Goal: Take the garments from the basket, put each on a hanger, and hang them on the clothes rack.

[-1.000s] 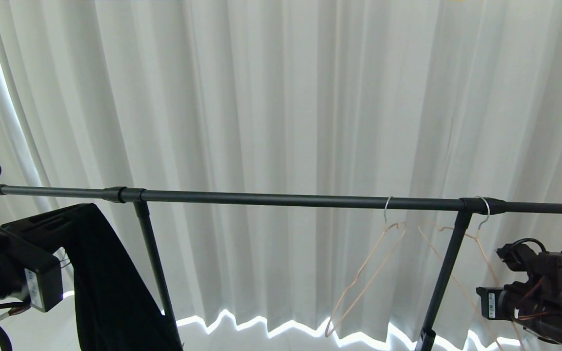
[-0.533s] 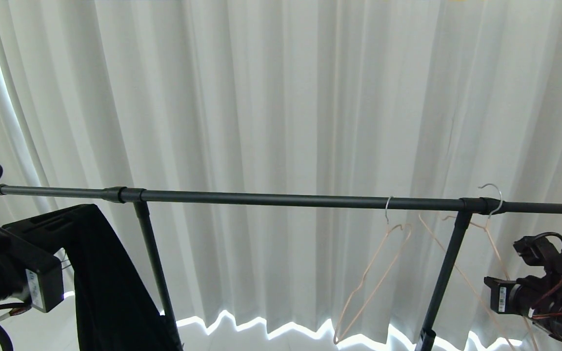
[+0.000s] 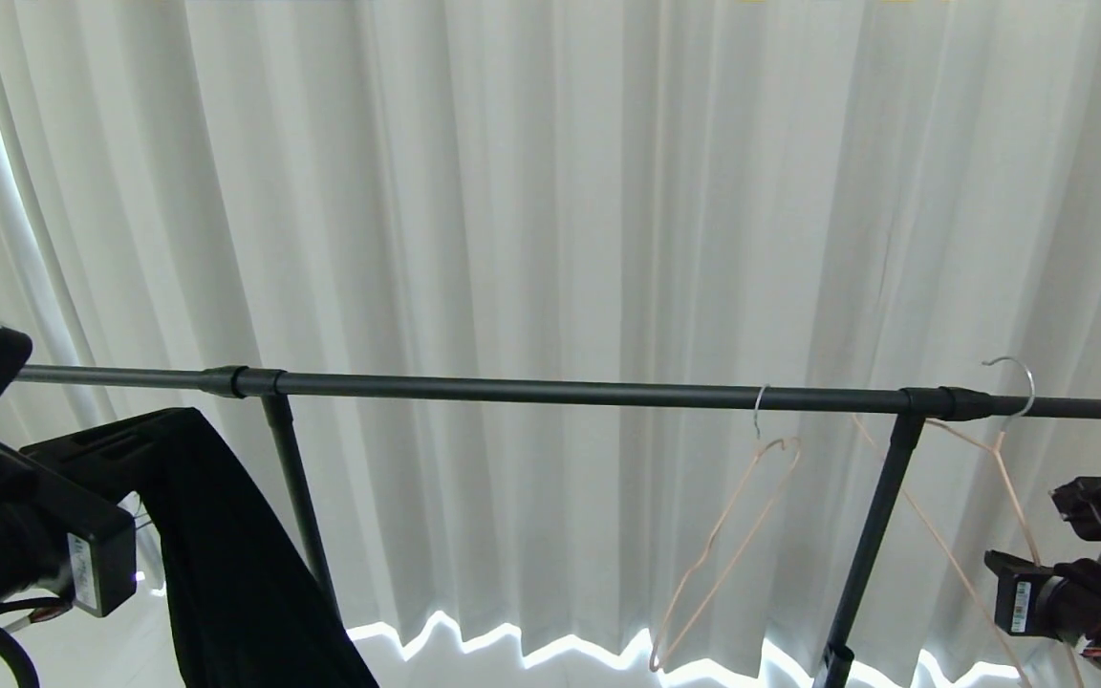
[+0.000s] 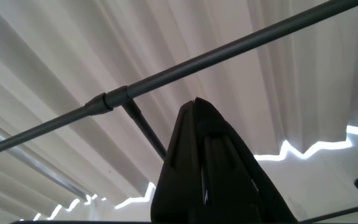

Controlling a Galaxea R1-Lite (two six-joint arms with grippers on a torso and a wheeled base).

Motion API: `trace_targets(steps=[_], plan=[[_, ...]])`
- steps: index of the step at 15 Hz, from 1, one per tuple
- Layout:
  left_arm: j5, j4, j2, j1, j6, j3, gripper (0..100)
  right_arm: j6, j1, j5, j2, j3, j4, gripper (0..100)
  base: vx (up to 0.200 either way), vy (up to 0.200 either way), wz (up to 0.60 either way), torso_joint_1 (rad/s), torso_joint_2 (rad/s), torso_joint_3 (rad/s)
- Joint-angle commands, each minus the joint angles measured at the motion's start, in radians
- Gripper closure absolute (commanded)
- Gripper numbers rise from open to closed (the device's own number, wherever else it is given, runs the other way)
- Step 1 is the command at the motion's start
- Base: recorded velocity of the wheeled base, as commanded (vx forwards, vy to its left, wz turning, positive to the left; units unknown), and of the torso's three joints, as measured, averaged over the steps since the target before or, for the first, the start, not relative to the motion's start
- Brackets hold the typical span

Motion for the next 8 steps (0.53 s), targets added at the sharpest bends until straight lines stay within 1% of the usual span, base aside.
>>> trace_targets(steps=[1,4,8], plan=[[0.004,-0.001,-0.002,0.001,0.001,0.0,100,-0.011,0.002,0.0,-0.062,0.005,0.001,100,0.0,0.0,0.0,0.0,0.0,0.0],[0.005,-0.001,-0.001,0.004,0.003,0.0,100,-0.048,0.002,0.0,-0.074,0.005,0.001,100,-0.2,0.0,0.0,0.002,0.0,0.002],[0.005,-0.001,-0.001,0.005,0.003,0.0,100,-0.058,0.002,0.0,-0.068,0.005,0.001,100,-0.2,0.0,0.0,0.005,0.0,0.001]])
